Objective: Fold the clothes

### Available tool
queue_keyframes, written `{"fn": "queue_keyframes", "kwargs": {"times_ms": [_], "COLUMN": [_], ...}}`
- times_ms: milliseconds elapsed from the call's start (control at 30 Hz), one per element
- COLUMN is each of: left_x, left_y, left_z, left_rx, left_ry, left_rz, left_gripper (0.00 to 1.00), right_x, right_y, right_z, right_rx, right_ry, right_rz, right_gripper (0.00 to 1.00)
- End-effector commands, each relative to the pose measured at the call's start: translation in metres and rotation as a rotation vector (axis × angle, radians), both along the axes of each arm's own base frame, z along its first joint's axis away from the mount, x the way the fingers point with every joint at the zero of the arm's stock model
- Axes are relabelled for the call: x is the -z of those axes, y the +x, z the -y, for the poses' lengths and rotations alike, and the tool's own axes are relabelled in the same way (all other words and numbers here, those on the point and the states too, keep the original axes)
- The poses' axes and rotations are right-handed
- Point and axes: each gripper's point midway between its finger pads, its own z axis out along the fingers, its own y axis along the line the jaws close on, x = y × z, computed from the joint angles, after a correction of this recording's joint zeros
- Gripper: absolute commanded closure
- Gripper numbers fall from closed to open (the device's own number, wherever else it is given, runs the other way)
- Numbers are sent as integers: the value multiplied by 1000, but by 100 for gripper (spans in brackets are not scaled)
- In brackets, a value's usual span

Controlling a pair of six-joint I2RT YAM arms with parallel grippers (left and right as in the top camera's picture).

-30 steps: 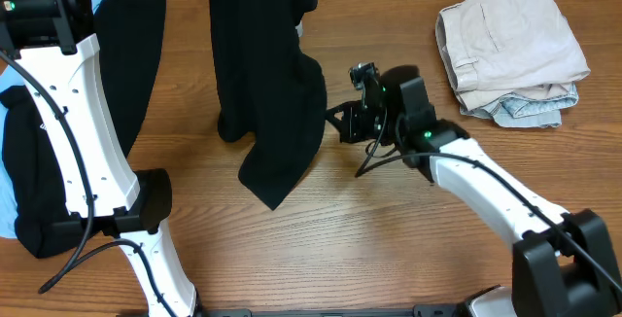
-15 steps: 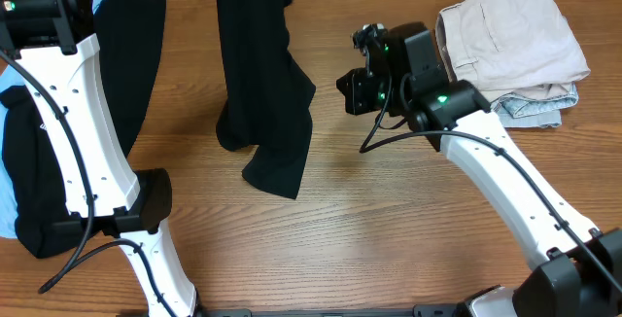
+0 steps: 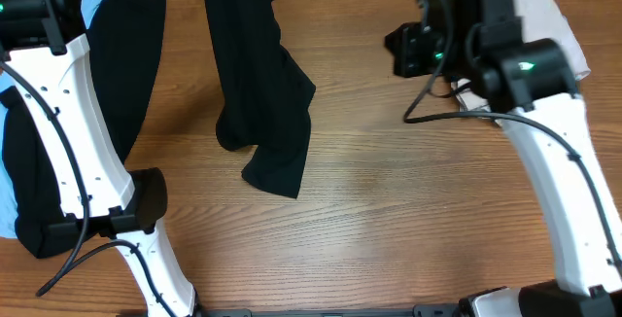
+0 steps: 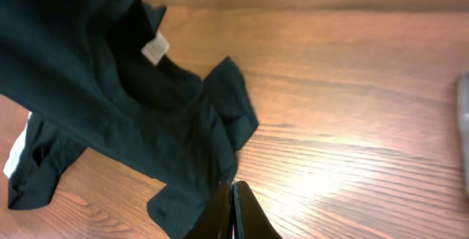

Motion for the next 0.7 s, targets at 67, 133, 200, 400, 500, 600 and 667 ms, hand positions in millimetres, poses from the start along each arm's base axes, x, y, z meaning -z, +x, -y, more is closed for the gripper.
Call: {"fn": "queue_keyframes", "kwargs": {"times_ms": [67, 133, 200, 400, 500, 600, 667], "left_x": [-11, -11, -11, 13, 26, 19, 3], "left_y": [-7, -8, -10, -16, -20, -27, -34], "left_z": [-6, -3, 2, 31, 50, 73, 80], "left_rx": [-24, -16, 5, 59, 76, 125, 136], "left_ry": [20, 20, 20, 90, 133, 141, 131], "left_rz": [55, 56, 55, 22, 4, 55, 123], "left_gripper": [96, 96, 96, 96, 96, 96, 96], "right_x": [-80, -86, -86, -69, -68, -68, -65], "right_y": [-26, -31, -35, -33, -33, -32, -31], "right_z": [20, 18, 10, -1, -1, 3, 10], "right_rx": [17, 1, -32, -75, -74, -62, -46], "right_ry": [21, 36, 56, 68, 66, 66, 62], "right_rz": [189, 203, 194, 129, 125, 123, 110], "right_gripper": [96, 96, 96, 72, 68, 64, 61]}}
